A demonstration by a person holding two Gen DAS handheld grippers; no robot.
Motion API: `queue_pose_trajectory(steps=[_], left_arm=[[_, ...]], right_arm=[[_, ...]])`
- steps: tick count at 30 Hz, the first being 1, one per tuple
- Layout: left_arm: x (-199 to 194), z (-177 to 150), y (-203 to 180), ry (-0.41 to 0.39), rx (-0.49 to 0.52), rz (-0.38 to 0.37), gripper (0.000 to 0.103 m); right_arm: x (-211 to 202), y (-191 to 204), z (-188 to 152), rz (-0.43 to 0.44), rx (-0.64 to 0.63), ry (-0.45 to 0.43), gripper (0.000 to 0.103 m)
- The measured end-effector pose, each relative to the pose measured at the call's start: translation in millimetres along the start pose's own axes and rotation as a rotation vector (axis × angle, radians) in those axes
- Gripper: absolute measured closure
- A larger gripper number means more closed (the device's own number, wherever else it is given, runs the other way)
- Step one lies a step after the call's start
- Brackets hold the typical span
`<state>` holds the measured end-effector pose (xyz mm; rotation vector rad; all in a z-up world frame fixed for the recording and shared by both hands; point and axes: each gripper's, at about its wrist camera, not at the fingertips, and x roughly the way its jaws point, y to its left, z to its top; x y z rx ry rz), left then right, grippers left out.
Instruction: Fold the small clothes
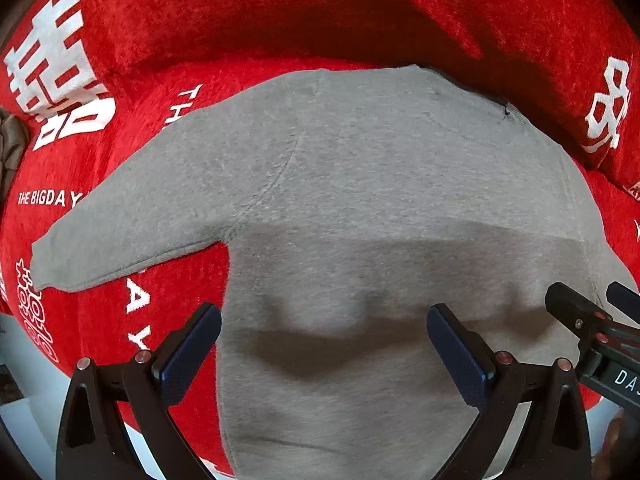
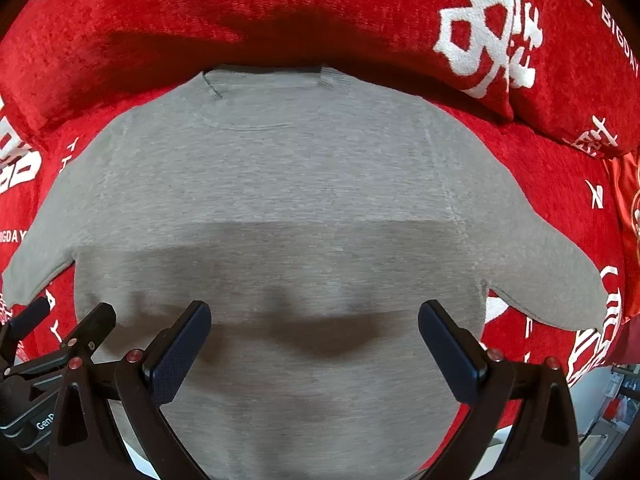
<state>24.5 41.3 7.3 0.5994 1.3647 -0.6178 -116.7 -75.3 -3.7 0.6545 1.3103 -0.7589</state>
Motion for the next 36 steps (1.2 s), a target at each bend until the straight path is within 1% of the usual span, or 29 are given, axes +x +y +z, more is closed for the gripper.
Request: queue_pose_trajectory(steps=[5, 6, 9, 12, 13, 14, 15, 17, 18, 21, 23, 26, 28, 29, 32, 35, 36], left_arm=[[1.9, -4.9, 26.8, -0.006, -0.051, -0.06, 0.0], [3.4, -7.3, 39.5, -0.009, -0.077, -0.093, 0.0], [6.9, -11.6, 68.9, -0.019, -0.138, -0.136, 0.0], [12.0, -19.4, 116.1, -0.039, -0.245, -0.176, 0.0], [13.8, -23.6, 137.8, -0.056, -0.293, -0.186, 0.0], [15.1, -26.2, 151.5, -0.067, -0.322, -0.188, 0.0], [17.6, -31.8, 177.7, -0.09, -0.376, -0.181, 0.0], [21.7, -38.6, 206.9, -0.11, -0.443, -0.172, 0.0], [27.0, -45.7, 233.1, -0.123, -0.506, -0.177, 0.0], [41.6, -60.6, 282.0, -0.139, -0.631, -0.199, 0.0], [55.8, -72.6, 316.7, -0.16, -0.717, -0.237, 0.0], [82.4, -83.5, 353.7, -0.175, -0.826, -0.342, 0.0], [87.6, -84.2, 361.6, -0.212, -0.844, -0.373, 0.0], [90.3, -78.7, 359.5, -0.205, -0.848, -0.39, 0.0], [95.8, -65.9, 358.1, -0.225, -0.853, -0.446, 0.0], [98.5, -51.9, 354.3, -0.244, -0.848, -0.461, 0.0], [98.8, -49.2, 356.6, -0.261, -0.855, -0.448, 0.001]], right_arm=[[-2.6, 18.0, -3.1, 0.041, -0.016, -0.003, 0.0], [-2.7, 23.8, -3.8, 0.053, -0.023, -0.002, 0.0], [-1.6, 42.7, -5.9, 0.087, -0.054, 0.009, 0.0], [-1.3, 67.4, -9.3, 0.117, -0.109, 0.016, 0.0], [-1.4, 75.8, -10.7, 0.124, -0.13, 0.015, 0.0], [-1.3, 85.4, -12.6, 0.13, -0.153, 0.014, 0.0], [-0.6, 93.5, -14.3, 0.133, -0.174, 0.015, 0.0], [1.8, 111.0, -19.2, 0.132, -0.217, 0.022, 0.0], [4.3, 118.0, -21.1, 0.131, -0.233, 0.028, 0.0], [9.1, 141.2, -27.4, 0.135, -0.267, 0.047, 0.0], [12.2, 153.1, -30.2, 0.138, -0.285, 0.056, 0.0], [16.2, 169.7, -36.8, 0.136, -0.314, 0.065, 0.0], [18.9, 176.8, -39.4, 0.136, -0.325, 0.073, 0.0], [19.9, 179.1, -40.4, 0.133, -0.328, 0.077, 0.0], [22.7, 185.4, -40.5, 0.134, -0.328, 0.084, 0.0], [24.9, 194.0, -38.5, 0.126, -0.336, 0.083, 0.0], [25.0, 195.9, -38.0, 0.123, -0.34, 0.082, 0.0]])
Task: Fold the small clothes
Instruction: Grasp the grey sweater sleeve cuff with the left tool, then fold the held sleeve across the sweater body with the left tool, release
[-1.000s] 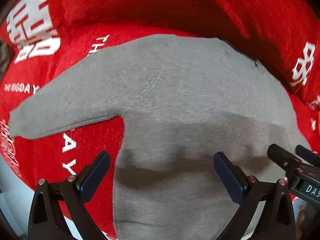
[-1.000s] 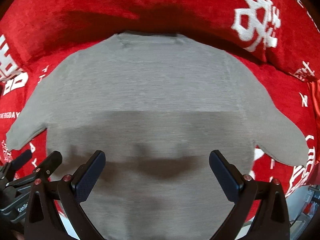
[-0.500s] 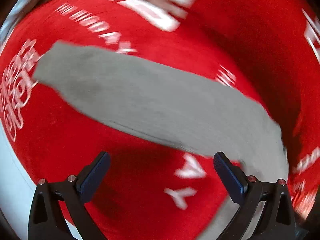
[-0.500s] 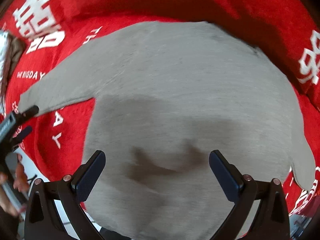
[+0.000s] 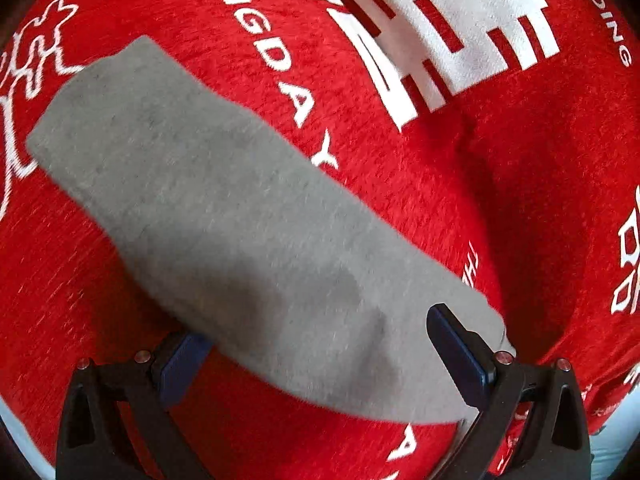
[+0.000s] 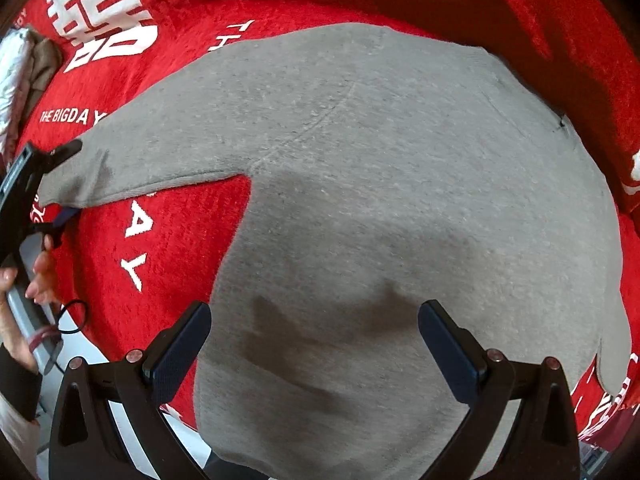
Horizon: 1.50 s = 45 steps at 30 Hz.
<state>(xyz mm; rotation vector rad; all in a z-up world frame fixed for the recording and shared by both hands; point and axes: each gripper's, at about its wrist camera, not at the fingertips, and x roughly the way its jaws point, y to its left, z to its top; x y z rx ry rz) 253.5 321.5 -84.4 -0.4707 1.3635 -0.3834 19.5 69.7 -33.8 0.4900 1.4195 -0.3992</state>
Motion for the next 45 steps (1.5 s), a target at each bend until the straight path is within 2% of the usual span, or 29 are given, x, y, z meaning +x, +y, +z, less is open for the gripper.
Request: queue_pose_trajectory(steps=[1, 2, 4, 5, 6, 10, 11, 13, 18, 23, 27, 32, 36, 38, 42, 45], left_arm=[[-0.1, 1.8, -0.2, -0.015, 0.0, 0.009, 0.013], [1.9, 3.9, -0.1, -0.02, -0.001, 0.009, 0.037], [4.3, 7.4, 4.1, -0.017, -0.009, -0.005, 0.062], [2.1, 7.2, 6.6, -0.027, -0.012, -0.018, 0.082], [1.9, 7.8, 7.4, -0.02, -0.006, -0.048, 0.09], [-13.8, 4.5, -7.0, -0.061, 0.092, -0.061, 0.093], [-19.8, 3.7, -16.2, -0.075, 0.132, -0.068, 0.097], [-29.6, 1.8, -34.4, -0.096, 0.198, -0.085, 0.097], [-53.2, -9.9, -97.4, -0.105, 0.384, -0.192, 0.097], [-59.7, -37.3, -179.5, -0.051, 0.566, -0.336, 0.097], [-56.2, -75.4, -239.2, 0.013, 0.694, -0.39, 0.097], [-21.0, -147.3, -312.7, 0.121, 0.881, -0.37, 0.097], [30.8, -220.7, -354.4, 0.222, 1.032, -0.28, 0.097], [54.6, -250.0, -358.6, 0.256, 1.088, -0.202, 0.097], [83.0, -283.6, -354.5, 0.27, 1.161, -0.054, 0.096], [81.4, -286.2, -347.5, 0.274, 1.156, -0.037, 0.096]], right_arm=[[1.2, 1.8, 2.1, -0.002, -0.003, 0.001, 0.0], [0.5, 1.8, 1.7, -0.002, -0.006, 0.002, 0.0], [0.5, 2.6, 1.3, -0.003, -0.011, 0.004, 0.0], [1.1, 2.9, 1.1, -0.003, -0.011, 0.006, 0.0], [1.7, 2.9, 1.4, -0.002, -0.01, 0.009, 0.0], [4.0, 2.5, 1.3, 0.008, 0.001, 0.015, 0.0], [3.0, 1.0, 0.3, 0.012, 0.005, 0.014, 0.0], [0.7, -2.1, -1.6, 0.017, 0.011, 0.009, 0.0], [-6.8, -18.9, -7.0, 0.02, 0.059, -0.013, 0.0], [-19.8, -50.0, -16.0, 0.017, 0.151, -0.048, 0.0], [-34.8, -83.4, -29.6, 0.019, 0.25, -0.088, 0.0], [-44.1, -142.9, -59.0, 0.016, 0.409, -0.104, 0.0], [-37.8, -190.4, -82.4, 0.01, 0.511, -0.087, 0.0], [-33.7, -211.3, -90.2, 0.016, 0.551, -0.076, 0.0], [-23.5, -238.7, -102.7, 0.019, 0.586, -0.053, 0.0], [-21.8, -250.0, -102.6, 0.028, 0.579, -0.048, 0.0]])
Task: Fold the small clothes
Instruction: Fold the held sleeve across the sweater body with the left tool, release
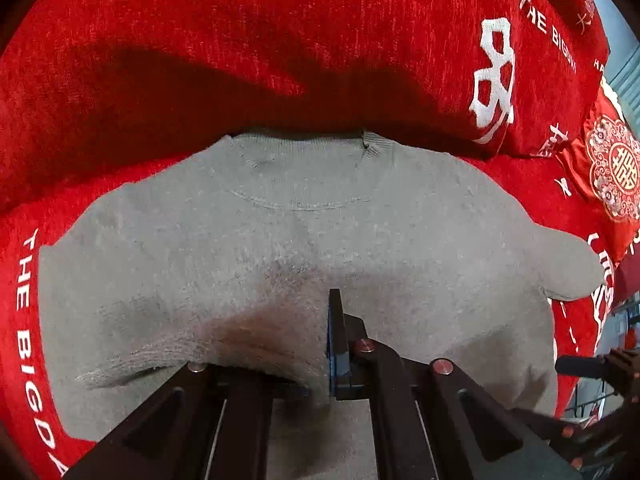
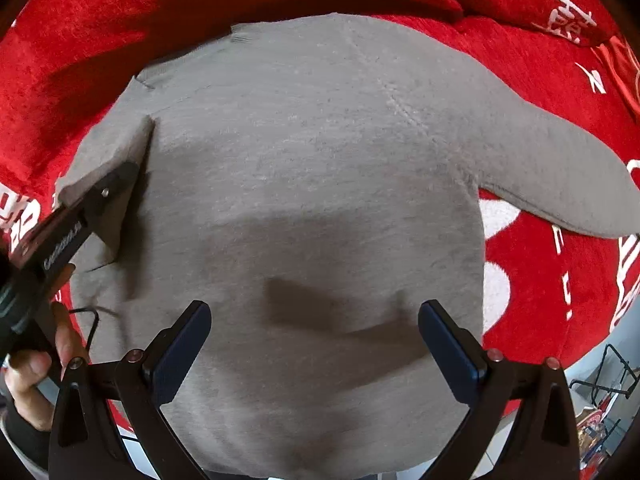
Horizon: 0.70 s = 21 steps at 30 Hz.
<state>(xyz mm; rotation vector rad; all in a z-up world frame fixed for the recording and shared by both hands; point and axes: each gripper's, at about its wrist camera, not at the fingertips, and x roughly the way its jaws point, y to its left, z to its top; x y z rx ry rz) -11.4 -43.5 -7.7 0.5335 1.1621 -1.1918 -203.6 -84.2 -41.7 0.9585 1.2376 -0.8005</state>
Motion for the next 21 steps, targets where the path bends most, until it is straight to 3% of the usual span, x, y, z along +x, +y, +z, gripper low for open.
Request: queue_pose_trajectory(steps=[3, 6, 9, 10, 11, 13, 16, 21], left_arm=[[-20.5, -1.3, 6.3, -0.01, -0.012, 0.008, 0.096], [-50.9, -4.2, 30.9, -0.033, -0.042, -0.011, 0.096], [-74.4, -7.5, 55.5, -0.055, -0.017, 0.046, 0.091], [-81.0, -10.0, 66.1, -0.051, -0.024, 0.068, 0.05], [-84.2, -10.6, 75.7, -0.046, -0.038, 0.088, 0.0], [-91.8, -16.8, 93.5, -0.052, -0.066, 0.181, 0.002], [-87.8, -21.8, 95.5, -0.016, -0.078, 0.168, 0.002], [-85.4, -26.1, 96.5, -0.038, -0.12, 0.245, 0.002]], right_arm=[[-4.7, 10.7, 9.0, -0.006, -0.051, -0.031, 0.0], [-18.4, 35.0, 19.9, -0.002, -0.137, -0.115, 0.0], [-22.4, 72.3, 28.7, 0.012, -0.265, -0.162, 0.0], [-21.6, 89.0, 31.0, 0.006, -0.32, -0.171, 0.0], [-21.2, 104.2, 35.9, 0.0, -0.36, -0.18, 0.0], [-19.8, 128.2, 34.7, -0.025, -0.443, -0.201, 0.0], [-17.8, 138.5, 33.0, -0.043, -0.45, -0.199, 0.0], [-27.0, 142.4, 33.3, -0.076, -0.437, -0.23, 0.0]])
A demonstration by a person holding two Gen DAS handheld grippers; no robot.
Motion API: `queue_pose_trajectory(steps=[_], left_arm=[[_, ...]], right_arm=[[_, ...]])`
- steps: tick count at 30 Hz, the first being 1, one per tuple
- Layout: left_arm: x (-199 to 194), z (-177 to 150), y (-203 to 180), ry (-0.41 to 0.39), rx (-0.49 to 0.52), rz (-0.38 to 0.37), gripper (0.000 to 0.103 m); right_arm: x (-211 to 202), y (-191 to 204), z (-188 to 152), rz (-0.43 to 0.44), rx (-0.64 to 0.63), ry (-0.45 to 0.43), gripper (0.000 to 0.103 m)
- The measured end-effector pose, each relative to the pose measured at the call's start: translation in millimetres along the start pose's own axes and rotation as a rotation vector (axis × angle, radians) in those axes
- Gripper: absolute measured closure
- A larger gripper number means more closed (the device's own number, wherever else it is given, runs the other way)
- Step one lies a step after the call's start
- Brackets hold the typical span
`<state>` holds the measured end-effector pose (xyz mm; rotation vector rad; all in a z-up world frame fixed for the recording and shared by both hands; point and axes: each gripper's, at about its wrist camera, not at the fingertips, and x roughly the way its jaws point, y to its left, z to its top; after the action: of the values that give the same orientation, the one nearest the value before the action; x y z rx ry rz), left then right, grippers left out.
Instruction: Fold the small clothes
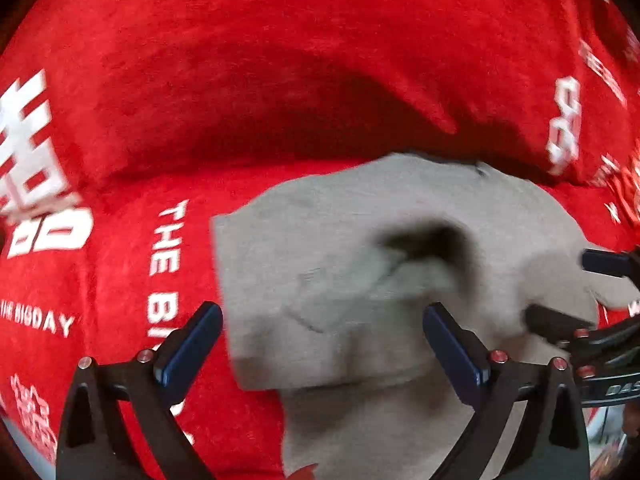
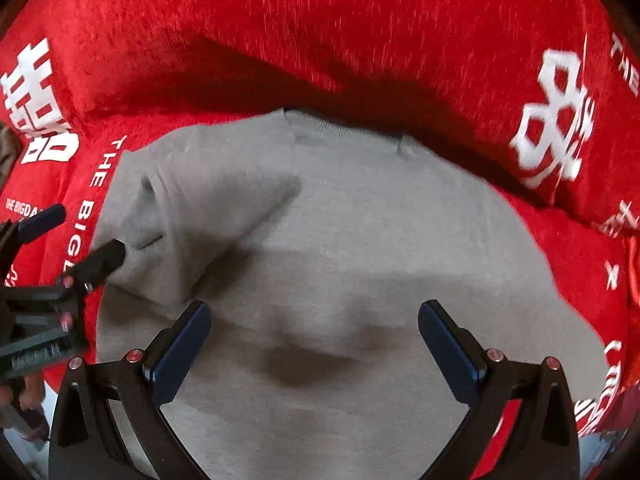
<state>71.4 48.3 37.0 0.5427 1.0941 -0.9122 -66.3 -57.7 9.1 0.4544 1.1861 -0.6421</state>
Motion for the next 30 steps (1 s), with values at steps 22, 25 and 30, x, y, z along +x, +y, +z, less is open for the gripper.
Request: queue_pose_trajectory(steps=[22, 25, 30], left_arm=[[63.0, -27.9, 58.7, 0.168, -0.144, 0.117, 0.002], [65.6, -24.8, 59.7, 0.174, -0.134, 0.112, 0.002], [57.1, -1.0, 69.7, 0.15, -0.169, 0.068, 0.002]], right_arm=[[38.3, -26.0, 38.1, 0.08, 0.2, -0.098, 0.096], [49.7, -98.3, 9.8, 0.204, 0.546, -0.06, 0.087], [75.1, -157.6, -42.2, 0.363, 0.88, 0.026, 0.058]])
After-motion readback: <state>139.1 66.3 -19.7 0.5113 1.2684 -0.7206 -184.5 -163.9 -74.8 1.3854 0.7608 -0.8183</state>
